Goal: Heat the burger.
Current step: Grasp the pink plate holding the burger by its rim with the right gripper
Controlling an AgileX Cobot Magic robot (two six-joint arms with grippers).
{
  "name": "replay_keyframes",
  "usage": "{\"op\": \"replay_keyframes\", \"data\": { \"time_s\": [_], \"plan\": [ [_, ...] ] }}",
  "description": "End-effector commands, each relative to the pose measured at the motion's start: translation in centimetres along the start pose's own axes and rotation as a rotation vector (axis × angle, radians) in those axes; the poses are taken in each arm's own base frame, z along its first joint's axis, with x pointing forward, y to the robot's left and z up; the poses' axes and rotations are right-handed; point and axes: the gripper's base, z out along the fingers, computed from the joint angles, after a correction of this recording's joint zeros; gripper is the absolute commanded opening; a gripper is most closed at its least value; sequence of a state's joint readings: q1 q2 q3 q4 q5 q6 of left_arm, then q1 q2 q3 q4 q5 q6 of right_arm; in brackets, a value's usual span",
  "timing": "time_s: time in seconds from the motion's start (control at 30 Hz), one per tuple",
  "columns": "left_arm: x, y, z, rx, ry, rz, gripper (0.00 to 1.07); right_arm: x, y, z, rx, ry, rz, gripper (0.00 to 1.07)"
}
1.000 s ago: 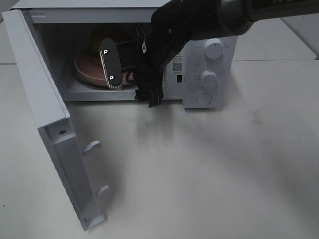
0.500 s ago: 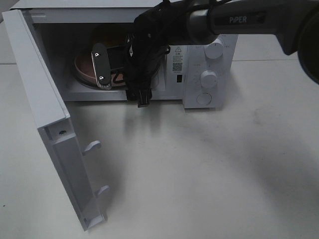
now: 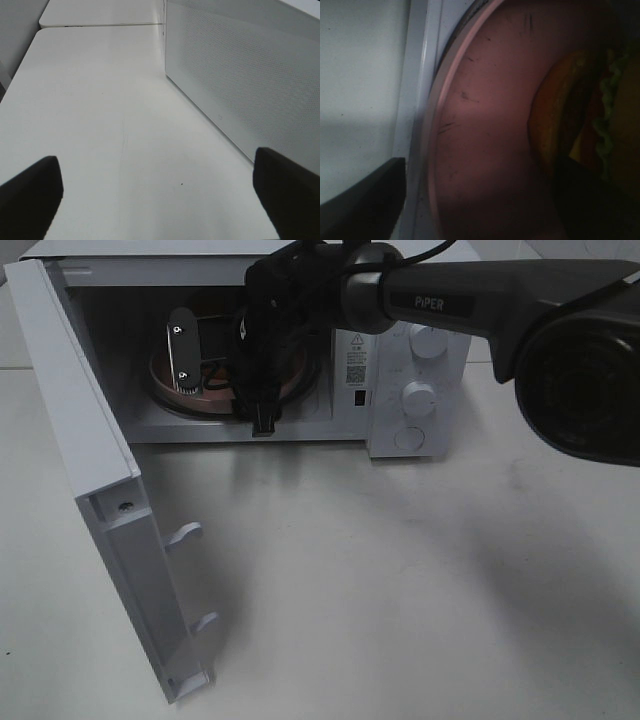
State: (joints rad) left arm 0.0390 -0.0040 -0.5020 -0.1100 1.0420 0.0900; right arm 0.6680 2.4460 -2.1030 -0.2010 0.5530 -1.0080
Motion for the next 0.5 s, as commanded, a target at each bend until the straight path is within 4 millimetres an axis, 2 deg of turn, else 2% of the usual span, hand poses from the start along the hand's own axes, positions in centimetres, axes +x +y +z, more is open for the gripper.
{"op": "replay_keyframes", "data": {
  "time_s": [0.03,0.13,0.17,0.2,0.27,0.3,0.33,0.37,0.4,0.43,0.5],
  "plan": [
    [0.2,0.0,-0.2,-0.003,-0.02,0.002,0.98,0.5,0.0,0.8,-0.016,-0.002,0.055,0.74],
    [0.2,0.0,-0.2,-0.003,-0.02,0.002,0.98,0.7,0.3,1.4,-0.028,0.004,0.06,0.69],
    [0.2,0.0,-0.2,-0.003,-0.02,0.002,0.98,0.9,0.3,1.6,-0.028,0.008,0.057,0.61],
    [0.2,0.0,-0.2,-0.003,-0.02,0.002,0.98,0.9,0.3,1.6,-0.028,0.008,0.057,0.61],
    [0.2,0.0,-0.2,-0.003,-0.02,0.002,0.98,1.2,0.3,1.9,-0.027,0.011,0.059,0.44],
    [0.2,0.0,-0.2,-0.003,-0.02,0.002,0.98,1.2,0.3,1.9,-0.027,0.011,0.059,0.44],
    [0.2,0.0,-0.2,-0.003,-0.02,0.002,0.98,1.3,0.3,1.9,-0.026,0.012,0.061,0.27],
    [0.2,0.0,-0.2,-0.003,-0.02,0.002,0.98,1.3,0.3,1.9,-0.026,0.012,0.061,0.27],
    [0.2,0.0,-0.2,-0.003,-0.02,0.002,0.98,1.3,0.3,1.9,-0.025,0.011,0.061,0.2],
    [0.2,0.0,-0.2,-0.003,-0.02,0.002,0.98,1.3,0.3,1.9,-0.025,0.011,0.061,0.02],
    [0.2,0.0,-0.2,-0.003,-0.02,0.002,0.98,1.3,0.3,1.9,-0.025,0.011,0.061,0.0]
  ]
}}
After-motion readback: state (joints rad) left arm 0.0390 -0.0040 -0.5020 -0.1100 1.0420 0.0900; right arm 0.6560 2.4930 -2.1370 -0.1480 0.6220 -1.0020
